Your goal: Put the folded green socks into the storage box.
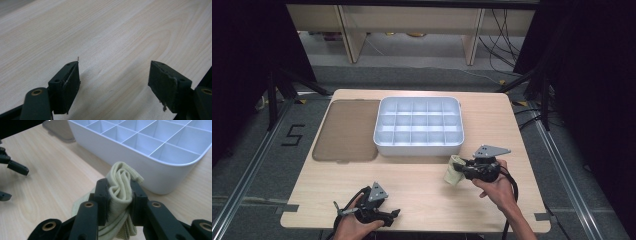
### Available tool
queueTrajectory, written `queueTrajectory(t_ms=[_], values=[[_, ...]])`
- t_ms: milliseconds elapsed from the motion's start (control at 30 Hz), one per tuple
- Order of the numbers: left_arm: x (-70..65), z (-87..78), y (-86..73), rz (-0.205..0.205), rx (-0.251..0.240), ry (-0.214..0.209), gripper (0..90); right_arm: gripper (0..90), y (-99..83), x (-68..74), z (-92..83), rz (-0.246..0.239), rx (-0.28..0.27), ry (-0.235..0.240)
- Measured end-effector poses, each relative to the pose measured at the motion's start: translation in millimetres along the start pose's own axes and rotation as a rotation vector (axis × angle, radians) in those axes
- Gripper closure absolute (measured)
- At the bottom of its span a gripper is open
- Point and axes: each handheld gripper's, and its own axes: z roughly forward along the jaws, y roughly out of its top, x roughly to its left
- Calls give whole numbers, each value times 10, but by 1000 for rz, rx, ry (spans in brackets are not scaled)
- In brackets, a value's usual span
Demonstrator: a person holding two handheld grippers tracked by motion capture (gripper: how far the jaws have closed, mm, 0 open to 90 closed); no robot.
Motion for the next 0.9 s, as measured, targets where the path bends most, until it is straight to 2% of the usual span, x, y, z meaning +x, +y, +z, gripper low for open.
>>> queueTrajectory(t_ms=[67,100,133,200,233,300,400,433,467,533,567,600,667,733,900], values=[[11,-12,11,16,0,3,246,729,39,-51,2,-11,-16,-8],[8,-13,10,5,-4,0,244,729,52,-70,8,-3,-22,8],[12,-15,10,6,-4,3,244,729,77,-84,-9,-8,-21,-17],[18,-19,10,2,-7,5,243,729,113,-90,-16,12,-15,-19],[18,-21,9,-4,-9,0,242,729,132,-124,-7,-7,-26,-28],[20,-23,10,0,-8,1,242,729,170,-135,-10,14,-21,-43],[22,-16,6,0,-2,5,242,729,227,-171,-4,-16,-29,-55],[21,-15,8,1,-2,3,243,730,251,-170,-20,-20,-16,-57],[23,-20,12,9,-1,5,243,729,266,-151,-9,-2,-28,-46],[24,-17,11,1,-4,8,243,729,323,-168,-30,-25,-19,-60],[27,-18,10,5,-3,6,242,729,350,-153,-36,-8,-12,-64],[21,-15,7,-5,-5,2,243,729,399,-176,-37,-31,-20,-76],[20,-19,9,2,-4,2,242,730,440,-182,-50,-38,-18,-84],[14,-19,10,1,-5,1,242,729,475,-182,-54,-25,-22,-91],[14,-31,16,11,-7,-1,242,730,574,-251,-53,-37,-3,-94]])
